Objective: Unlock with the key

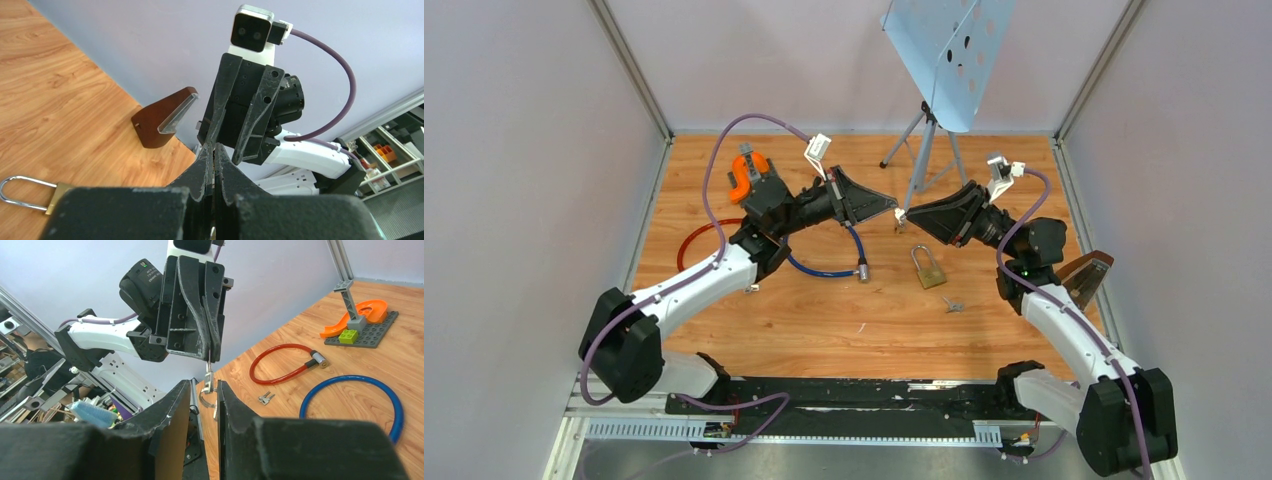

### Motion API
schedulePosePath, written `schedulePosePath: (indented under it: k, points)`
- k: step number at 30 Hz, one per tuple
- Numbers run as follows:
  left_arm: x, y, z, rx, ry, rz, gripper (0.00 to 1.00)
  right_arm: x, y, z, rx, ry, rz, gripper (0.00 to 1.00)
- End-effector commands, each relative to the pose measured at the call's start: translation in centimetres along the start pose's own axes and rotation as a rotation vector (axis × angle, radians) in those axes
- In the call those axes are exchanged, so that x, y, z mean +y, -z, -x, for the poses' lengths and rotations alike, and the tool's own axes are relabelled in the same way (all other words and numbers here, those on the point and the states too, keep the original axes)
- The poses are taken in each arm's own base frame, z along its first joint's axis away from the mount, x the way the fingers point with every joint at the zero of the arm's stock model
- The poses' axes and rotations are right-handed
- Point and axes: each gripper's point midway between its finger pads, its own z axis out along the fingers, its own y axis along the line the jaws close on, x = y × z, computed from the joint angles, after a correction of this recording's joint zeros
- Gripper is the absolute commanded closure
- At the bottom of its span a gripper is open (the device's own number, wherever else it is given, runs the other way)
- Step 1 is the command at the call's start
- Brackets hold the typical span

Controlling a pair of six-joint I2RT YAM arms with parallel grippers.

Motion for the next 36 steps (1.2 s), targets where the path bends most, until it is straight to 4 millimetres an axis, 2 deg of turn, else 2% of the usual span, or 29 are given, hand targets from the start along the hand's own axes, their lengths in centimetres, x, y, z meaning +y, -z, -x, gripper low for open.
schedulePosePath:
  k: [1,16,30,34,36]
  points:
    - [-1.8,-0.5,0.2,-0.008,-0.003,-0.076,1.00,1.3,-0.1,0.8,-0.022,0.039,0.051,0.76]
    - [-2.8,-0.7,0.1,-0.011,0.008,-0.115,1.00,1.1,-0.1,0.5,-0.017,0.011,0.057,0.86]
    - [-3.0,-1.0,-0.2,-0.010,0.015,-0.128,1.00,1.4,-0.4,0.3,-0.006,-0.010,0.083,0.88]
    - [-3.0,-1.0,-0.1,-0.015,0.015,-0.130,1.00,1.3,-0.4,0.1,-0.003,-0.019,0.078,0.93]
    - [-3.0,-1.0,-0.1,-0.017,0.014,-0.130,1.00,1.1,-0.5,0.0,0.001,-0.025,0.071,0.98]
